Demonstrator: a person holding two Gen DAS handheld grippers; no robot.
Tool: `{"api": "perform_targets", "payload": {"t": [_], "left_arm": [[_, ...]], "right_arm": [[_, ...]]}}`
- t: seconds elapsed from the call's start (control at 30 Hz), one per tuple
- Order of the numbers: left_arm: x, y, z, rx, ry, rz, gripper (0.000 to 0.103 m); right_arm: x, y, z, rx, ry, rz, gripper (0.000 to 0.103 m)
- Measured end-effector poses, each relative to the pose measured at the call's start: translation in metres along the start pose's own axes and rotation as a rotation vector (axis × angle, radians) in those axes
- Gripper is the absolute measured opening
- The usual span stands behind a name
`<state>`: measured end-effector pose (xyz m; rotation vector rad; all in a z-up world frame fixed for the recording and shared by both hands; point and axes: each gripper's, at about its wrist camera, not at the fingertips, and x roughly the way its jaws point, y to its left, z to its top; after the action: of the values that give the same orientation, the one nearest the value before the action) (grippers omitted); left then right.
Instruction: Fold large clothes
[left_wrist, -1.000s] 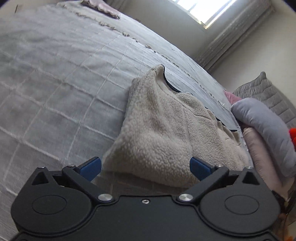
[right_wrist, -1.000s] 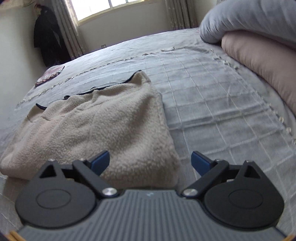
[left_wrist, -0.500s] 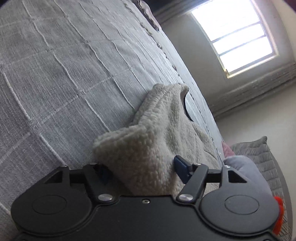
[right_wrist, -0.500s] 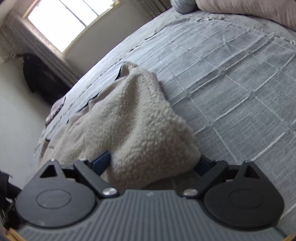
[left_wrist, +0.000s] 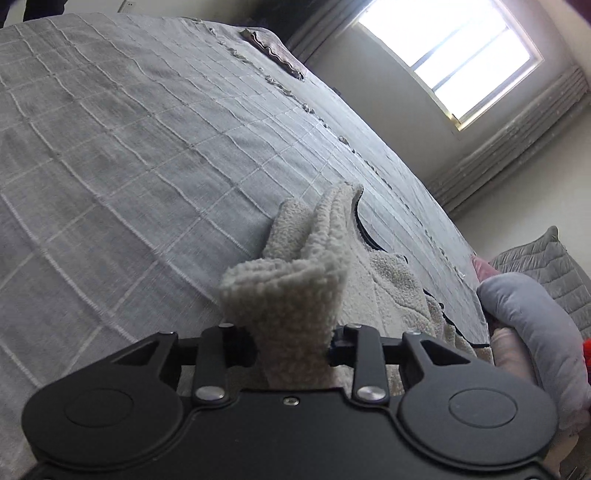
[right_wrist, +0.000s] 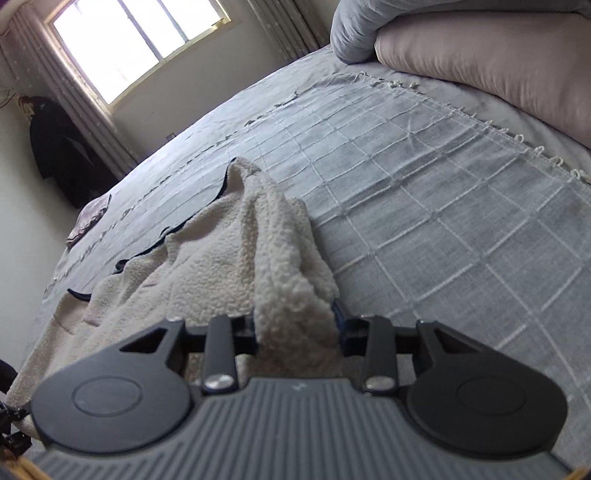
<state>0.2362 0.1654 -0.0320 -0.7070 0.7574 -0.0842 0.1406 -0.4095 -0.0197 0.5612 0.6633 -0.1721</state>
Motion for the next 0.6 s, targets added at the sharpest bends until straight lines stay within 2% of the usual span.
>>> {"api": "perform_targets", "payload": {"t": [0.33,0.47,0.53,0.6], "left_arm": [[-0.076,0.04,-0.037,-0.009,0.062,-0.035,0.033],[-0.087,0.057,-0.054,-0.036,0.079,-0.05,0.033],[-0.079,0.073,-0.064,-0.067,0.084,-0.046,0.039],[-0.066,0.089,-0.074,-0.112,0.07,-0.05,0.054]], "right_arm": [[-0.091,-0.018,-0.062,-0.019,0.068,0.01,0.034],[-0.105,-0.026,-0.083,-0.027,0.117,-0.015,0.034],[-0.098,-0.036,-0.092,-0.001,0.137,-0.017,0.036],[-0.083,-0.047,-0.103,0.003,0.158,-0.049,0.048]]}}
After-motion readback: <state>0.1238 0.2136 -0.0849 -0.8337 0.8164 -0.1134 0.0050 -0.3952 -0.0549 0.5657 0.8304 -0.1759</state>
